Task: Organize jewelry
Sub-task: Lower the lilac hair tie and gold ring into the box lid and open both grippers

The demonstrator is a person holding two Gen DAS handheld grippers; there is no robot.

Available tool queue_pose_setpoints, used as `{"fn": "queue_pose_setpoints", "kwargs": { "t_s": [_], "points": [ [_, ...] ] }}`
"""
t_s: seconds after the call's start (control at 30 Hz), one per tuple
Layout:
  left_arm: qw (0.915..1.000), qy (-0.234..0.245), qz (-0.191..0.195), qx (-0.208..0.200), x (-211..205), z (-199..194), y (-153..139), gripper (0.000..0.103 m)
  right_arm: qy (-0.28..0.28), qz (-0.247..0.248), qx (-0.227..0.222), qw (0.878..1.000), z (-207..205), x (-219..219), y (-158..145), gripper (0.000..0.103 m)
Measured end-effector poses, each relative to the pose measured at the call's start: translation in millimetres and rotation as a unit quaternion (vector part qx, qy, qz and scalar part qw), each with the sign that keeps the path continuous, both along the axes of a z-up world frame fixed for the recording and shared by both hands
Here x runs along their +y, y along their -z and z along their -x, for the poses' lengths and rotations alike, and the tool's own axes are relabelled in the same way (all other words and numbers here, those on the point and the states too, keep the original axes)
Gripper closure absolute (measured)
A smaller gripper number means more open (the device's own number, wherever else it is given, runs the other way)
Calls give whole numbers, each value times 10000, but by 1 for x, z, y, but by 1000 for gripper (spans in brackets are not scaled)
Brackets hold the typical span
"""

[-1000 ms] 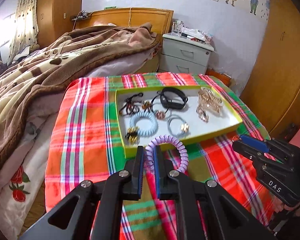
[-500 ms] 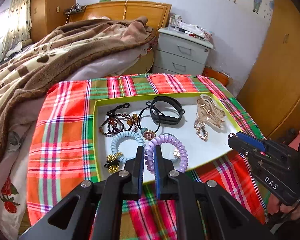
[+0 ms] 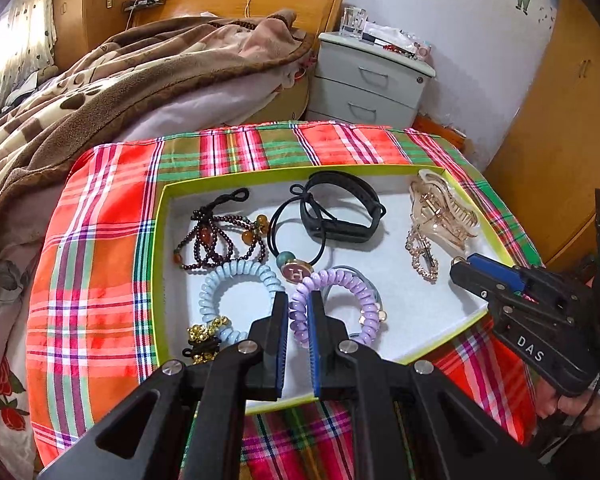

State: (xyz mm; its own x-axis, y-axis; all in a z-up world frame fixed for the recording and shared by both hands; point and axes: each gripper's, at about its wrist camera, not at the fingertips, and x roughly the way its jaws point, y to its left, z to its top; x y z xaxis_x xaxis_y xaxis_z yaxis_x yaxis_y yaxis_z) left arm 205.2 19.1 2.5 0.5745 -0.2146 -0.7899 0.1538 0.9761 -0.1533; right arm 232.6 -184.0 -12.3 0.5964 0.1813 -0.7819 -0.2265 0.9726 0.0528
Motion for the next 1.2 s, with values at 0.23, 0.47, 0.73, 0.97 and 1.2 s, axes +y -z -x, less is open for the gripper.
{"fn": "queue_pose_setpoints", "kwargs": {
  "t_s": [0.23,0.47,0.73,0.97,1.2],
  "points": [
    [10000,7,25,91,0,-3,5,93,13,140,44,9999,-5,-1,3,80],
    [9999,-14,-30,132,-1,-4,8,93,24,195,130,9997,-10,0,4,80],
    [9998,-36,-61,160,-3,-5,8,92,39,164,160,9997,-11,-1,4,80],
    [9998,-29,-40,180,-5,-6,8,83,49,128,177,9997,-11,-2,4,80],
    [9998,-47,-63,208,-7,-5,7,79,73,15,173,9998,-11,-3,3,80]
  ]
}}
